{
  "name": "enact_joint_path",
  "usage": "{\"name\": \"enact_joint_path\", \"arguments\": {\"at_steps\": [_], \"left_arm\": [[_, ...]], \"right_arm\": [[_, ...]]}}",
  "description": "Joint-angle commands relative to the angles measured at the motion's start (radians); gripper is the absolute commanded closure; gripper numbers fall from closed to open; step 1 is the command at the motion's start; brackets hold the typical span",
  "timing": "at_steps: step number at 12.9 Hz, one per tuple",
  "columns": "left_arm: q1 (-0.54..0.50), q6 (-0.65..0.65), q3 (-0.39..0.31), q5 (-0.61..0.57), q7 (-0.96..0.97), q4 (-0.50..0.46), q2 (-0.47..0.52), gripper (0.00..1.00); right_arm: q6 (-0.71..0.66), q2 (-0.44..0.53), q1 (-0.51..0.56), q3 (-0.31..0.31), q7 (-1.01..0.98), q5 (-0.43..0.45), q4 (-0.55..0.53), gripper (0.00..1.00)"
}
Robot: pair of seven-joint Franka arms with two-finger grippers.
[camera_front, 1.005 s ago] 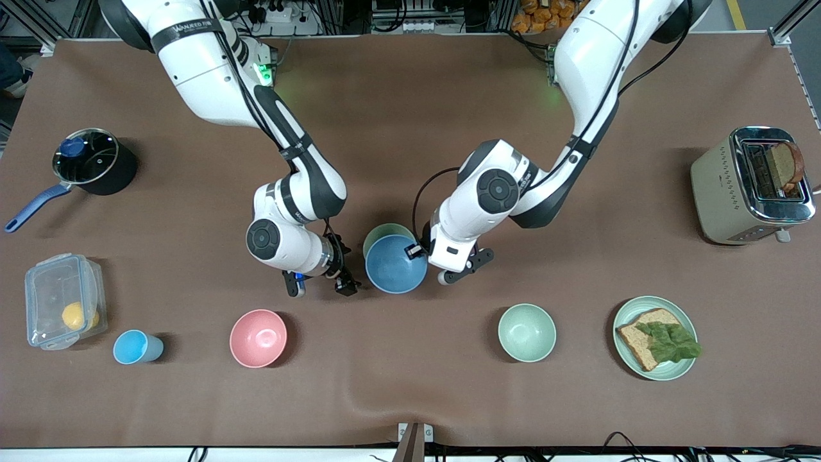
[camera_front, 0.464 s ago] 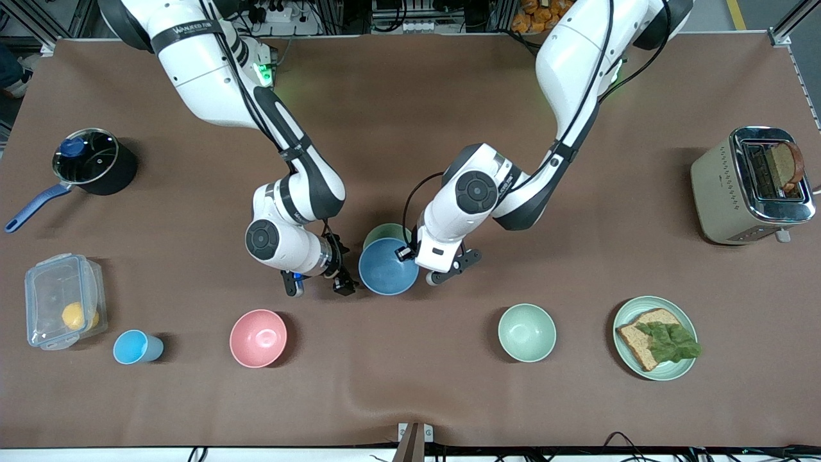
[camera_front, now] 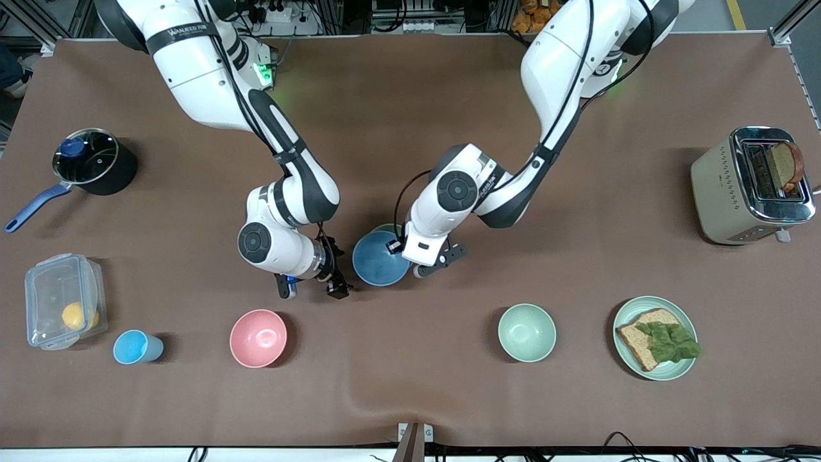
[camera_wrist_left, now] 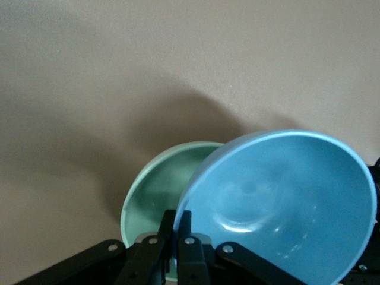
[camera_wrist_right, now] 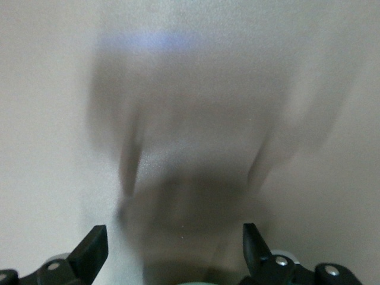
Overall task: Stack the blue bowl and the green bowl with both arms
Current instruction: 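Lower the blue bowl into the green bowl with the left gripper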
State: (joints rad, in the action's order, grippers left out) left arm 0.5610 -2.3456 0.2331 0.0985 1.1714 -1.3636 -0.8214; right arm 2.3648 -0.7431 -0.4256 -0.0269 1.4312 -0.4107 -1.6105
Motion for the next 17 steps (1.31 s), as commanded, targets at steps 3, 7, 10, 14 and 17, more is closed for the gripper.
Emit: {"name": "enact_joint_path", "arguments": {"at_steps": [3, 7, 10, 14, 17], "left_arm": [[0.007, 0.008, -0.012, -0.039, 0.044, -0.017, 0.024, 1.00], [0.000, 0.012, -0.012, -0.040, 0.044, -0.092, 0.083, 1.00], [0.000, 0.032, -0.012, -0.040, 0.044, -0.123, 0.116, 1.00], [0.005, 0.031, -0.012, -0.045, 0.042, -0.137, 0.105, 1.00], [0.005, 0.023, -0.012, -0.060, 0.042, -0.130, 0.093, 1.00]], "right_arm": [[0.016, -0.001, -0.002, -0.005, 0.006, -0.020, -0.005, 0.00], [0.031, -0.001, -0.010, -0.004, 0.005, -0.019, -0.011, 0.00], [0.036, -0.001, -0.013, -0.004, 0.005, -0.019, -0.012, 0.00], [0.036, -0.001, -0.013, -0.004, -0.001, -0.017, -0.012, 0.00], [0.036, -0.001, -0.013, -0.004, -0.005, -0.017, -0.012, 0.00]]}}
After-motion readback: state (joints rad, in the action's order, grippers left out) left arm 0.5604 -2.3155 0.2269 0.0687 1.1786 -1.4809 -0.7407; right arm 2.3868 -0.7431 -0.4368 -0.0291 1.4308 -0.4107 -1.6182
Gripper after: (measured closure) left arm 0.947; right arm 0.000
